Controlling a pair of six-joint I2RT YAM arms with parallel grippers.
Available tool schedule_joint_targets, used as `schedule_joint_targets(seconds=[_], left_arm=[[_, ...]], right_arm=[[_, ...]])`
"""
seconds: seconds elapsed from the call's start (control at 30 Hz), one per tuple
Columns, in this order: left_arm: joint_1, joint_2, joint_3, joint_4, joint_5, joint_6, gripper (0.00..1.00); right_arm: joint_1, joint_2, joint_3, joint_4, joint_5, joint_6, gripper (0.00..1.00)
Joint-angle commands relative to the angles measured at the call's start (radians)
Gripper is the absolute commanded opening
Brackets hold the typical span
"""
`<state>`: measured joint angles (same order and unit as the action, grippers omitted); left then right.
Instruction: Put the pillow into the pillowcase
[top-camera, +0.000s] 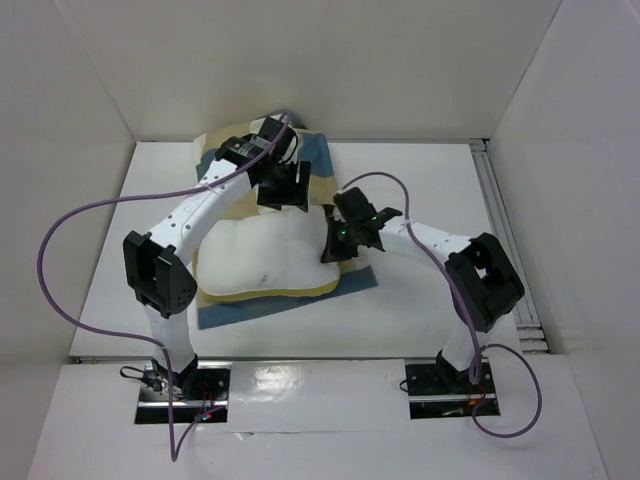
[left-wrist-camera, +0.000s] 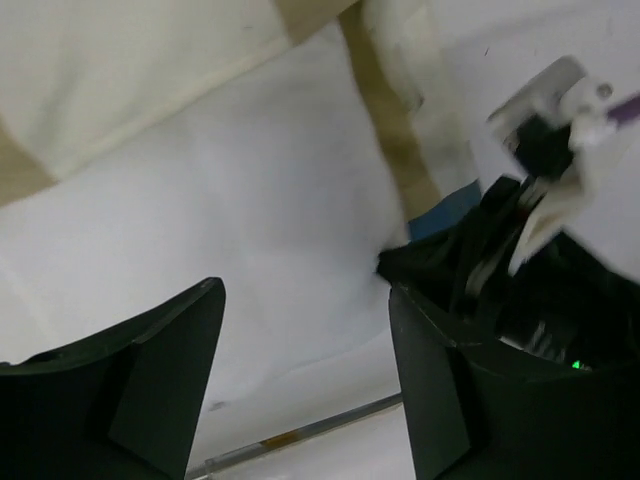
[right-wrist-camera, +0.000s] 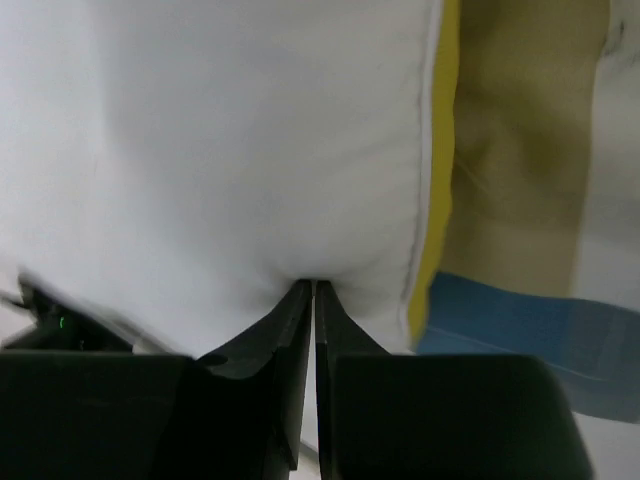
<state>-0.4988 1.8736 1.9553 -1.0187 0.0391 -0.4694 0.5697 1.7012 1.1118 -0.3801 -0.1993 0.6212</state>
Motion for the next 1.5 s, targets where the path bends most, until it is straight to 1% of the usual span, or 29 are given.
schedule_joint_targets(seconds=[0.0, 0.03, 0.07, 0.1, 0.13, 0.2, 0.23, 0.33, 0.43, 0.47, 0.6, 0.63, 0.67, 0.7, 0.73, 0.77, 0.8, 0.87, 0.9, 0.97, 1.0, 1.07, 1.1, 1.17, 1.2, 1.23, 1.33, 1.4, 1.47], left_arm=[[-0.029, -0.016, -0.039, -0.017, -0.01, 0.018, 0.8], [-0.038, -0.016, -0.054, -0.017, -0.022, 0.018, 0.83], [-0.038, -0.016, -0.093, -0.017, -0.037, 0.018, 0.88], [-0.053, -0.016, -0.113, -0.017, -0.06, 0.018, 0.9], [-0.067, -0.016, -0.134, -0.017, -0.117, 0.018, 0.91], [-0.076, -0.025, -0.194, -0.017, -0.169, 0.018, 0.97], [-0.076, -0.025, -0.212, -0.017, -0.236, 0.018, 0.98], [-0.086, -0.062, -0.294, 0.011, -0.285, 0.018, 0.99], [-0.086, -0.062, -0.348, 0.072, -0.207, 0.044, 0.99], [-0.086, -0.062, -0.358, 0.094, -0.13, 0.054, 0.99], [-0.086, 0.008, -0.394, 0.166, -0.068, 0.034, 0.99], [-0.077, 0.027, -0.394, 0.183, -0.068, 0.034, 0.98], [-0.076, 0.056, -0.394, 0.183, -0.049, 0.025, 0.93], [-0.063, 0.056, -0.385, 0.193, -0.039, 0.015, 0.85], [-0.063, 0.056, -0.384, 0.218, -0.025, 0.015, 0.51], [-0.037, 0.056, -0.384, 0.227, -0.012, 0.005, 0.17], [-0.027, 0.035, -0.384, 0.227, 0.001, -0.018, 0.0], [-0.009, 0.003, -0.374, 0.238, 0.01, -0.018, 0.0], [0.005, -0.017, -0.362, 0.238, 0.019, -0.028, 0.0], [0.019, -0.082, -0.329, 0.238, 0.019, -0.028, 0.0], [0.035, -0.103, -0.317, 0.238, 0.019, -0.037, 0.0], [0.054, -0.149, -0.265, 0.238, 0.019, -0.046, 0.0], [0.065, -0.159, -0.242, 0.208, 0.019, -0.06, 0.0], [0.065, -0.159, -0.158, 0.168, -0.019, -0.087, 0.0], [0.065, -0.159, -0.13, 0.125, -0.051, -0.098, 0.0], [0.065, -0.159, -0.099, 0.097, -0.092, -0.138, 0.0], [0.017, -0.171, -0.02, 0.057, -0.204, -0.175, 0.0], [-0.016, -0.171, 0.045, 0.014, -0.214, -0.201, 0.0], [-0.044, -0.133, 0.06, -0.012, -0.257, -0.233, 0.0]], right_arm=[[0.079, -0.052, 0.092, -0.034, -0.024, -0.067, 0.14], [0.059, -0.081, 0.07, -0.034, 0.009, -0.078, 0.28], [0.035, -0.109, 0.021, -0.034, 0.026, -0.078, 0.47], [-0.025, -0.148, -0.001, -0.02, 0.026, -0.087, 0.63], [-0.051, -0.149, -0.013, -0.01, 0.003, -0.097, 0.78], [-0.08, -0.128, -0.013, -0.009, -0.026, -0.112, 0.84], [-0.08, -0.109, 0.002, -0.019, -0.026, -0.127, 0.89], [-0.08, -0.025, 0.037, -0.005, -0.04, -0.141, 0.93], [-0.08, 0.044, 0.077, 0.024, -0.04, -0.15, 0.94], [-0.08, 0.061, 0.086, 0.042, -0.04, -0.15, 0.94], [-0.08, 0.161, 0.126, 0.084, -0.051, -0.15, 0.94], [-0.068, 0.181, 0.147, 0.084, -0.051, -0.159, 0.94], [-0.059, 0.213, 0.148, 0.095, -0.051, -0.16, 0.94], [-0.059, 0.225, 0.16, 0.11, -0.051, -0.16, 0.92], [-0.05, 0.235, 0.16, 0.122, -0.051, -0.169, 0.89], [-0.05, 0.244, 0.16, 0.139, -0.051, -0.169, 0.86], [-0.05, 0.261, 0.16, 0.164, -0.063, -0.169, 0.77], [-0.05, 0.281, 0.16, 0.182, -0.101, -0.181, 0.66], [-0.05, 0.281, 0.16, 0.191, -0.113, -0.192, 0.47], [-0.05, 0.281, 0.174, 0.202, -0.123, -0.192, 0.16], [-0.041, 0.269, 0.189, 0.178, -0.132, -0.192, 0.02], [-0.041, 0.235, 0.198, 0.164, -0.155, -0.192, 0.0], [-0.031, 0.18, 0.198, 0.164, -0.167, -0.192, 0.0], [-0.021, 0.118, 0.224, 0.113, -0.179, -0.192, 0.0], [-0.005, 0.057, 0.253, 0.089, -0.192, -0.192, 0.0], [0.004, 0.029, 0.267, 0.037, -0.202, -0.192, 0.0], [0.056, -0.084, 0.319, -0.067, -0.25, -0.192, 0.0], [0.108, -0.161, 0.33, -0.112, -0.288, -0.172, 0.0], [0.14, -0.204, 0.316, -0.155, -0.328, -0.147, 0.0]])
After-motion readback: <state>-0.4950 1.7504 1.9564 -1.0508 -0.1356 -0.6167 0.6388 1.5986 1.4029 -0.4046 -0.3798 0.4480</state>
